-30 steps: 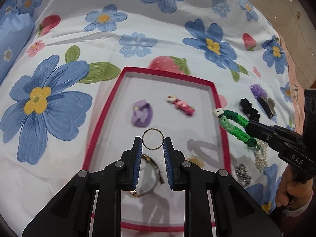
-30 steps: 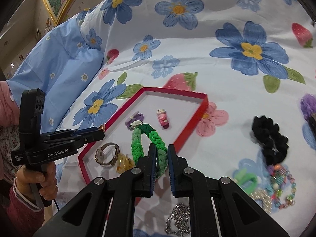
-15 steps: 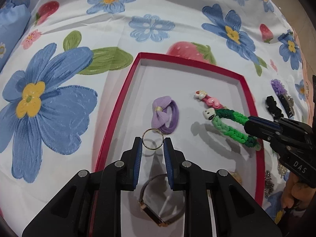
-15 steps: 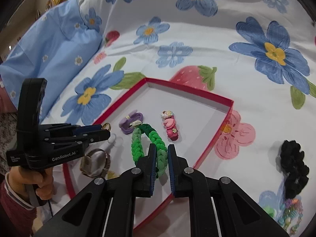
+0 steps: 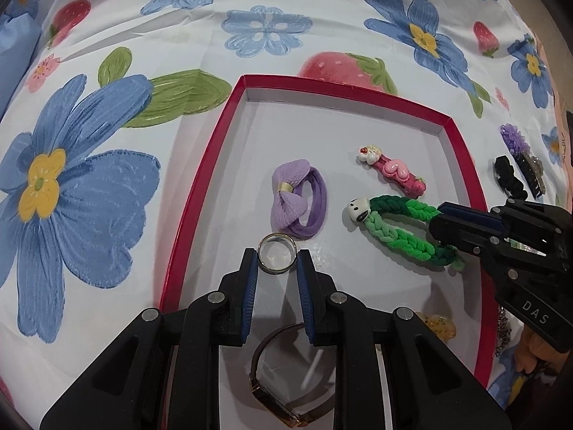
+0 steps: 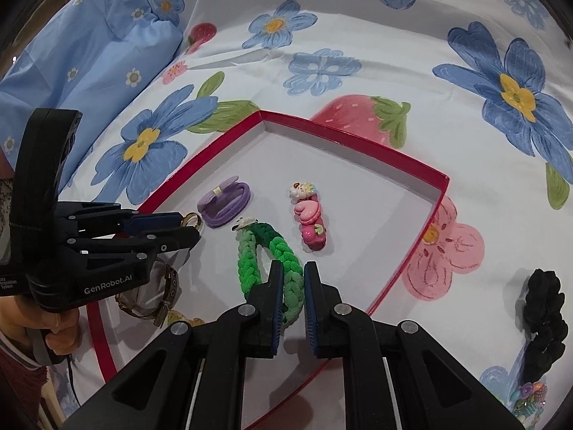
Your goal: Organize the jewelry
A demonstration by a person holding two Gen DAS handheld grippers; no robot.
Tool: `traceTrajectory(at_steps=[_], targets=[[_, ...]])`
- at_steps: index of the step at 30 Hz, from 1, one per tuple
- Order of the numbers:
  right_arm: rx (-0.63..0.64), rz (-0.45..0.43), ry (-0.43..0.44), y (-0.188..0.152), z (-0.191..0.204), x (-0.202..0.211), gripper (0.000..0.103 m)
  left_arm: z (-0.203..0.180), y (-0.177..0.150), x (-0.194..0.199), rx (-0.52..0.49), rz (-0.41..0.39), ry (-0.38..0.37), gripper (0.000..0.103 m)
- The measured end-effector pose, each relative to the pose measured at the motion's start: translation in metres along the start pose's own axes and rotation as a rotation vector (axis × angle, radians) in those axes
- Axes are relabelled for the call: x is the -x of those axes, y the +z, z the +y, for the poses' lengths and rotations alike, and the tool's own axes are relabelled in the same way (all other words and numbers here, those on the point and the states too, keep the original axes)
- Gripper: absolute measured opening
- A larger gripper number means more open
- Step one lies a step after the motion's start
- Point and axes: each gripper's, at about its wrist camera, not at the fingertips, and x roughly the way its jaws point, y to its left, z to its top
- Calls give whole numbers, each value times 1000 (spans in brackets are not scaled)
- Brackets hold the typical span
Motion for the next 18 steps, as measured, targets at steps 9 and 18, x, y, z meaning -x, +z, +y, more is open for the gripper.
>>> traceTrajectory(at_steps=[9,18], targets=[[-1,7,10,1,1,-2,15,-2,0,0,0,-4,16,21],[-4,9,12,2,2,-2,16,0,-1,0,10,-3,25,24]])
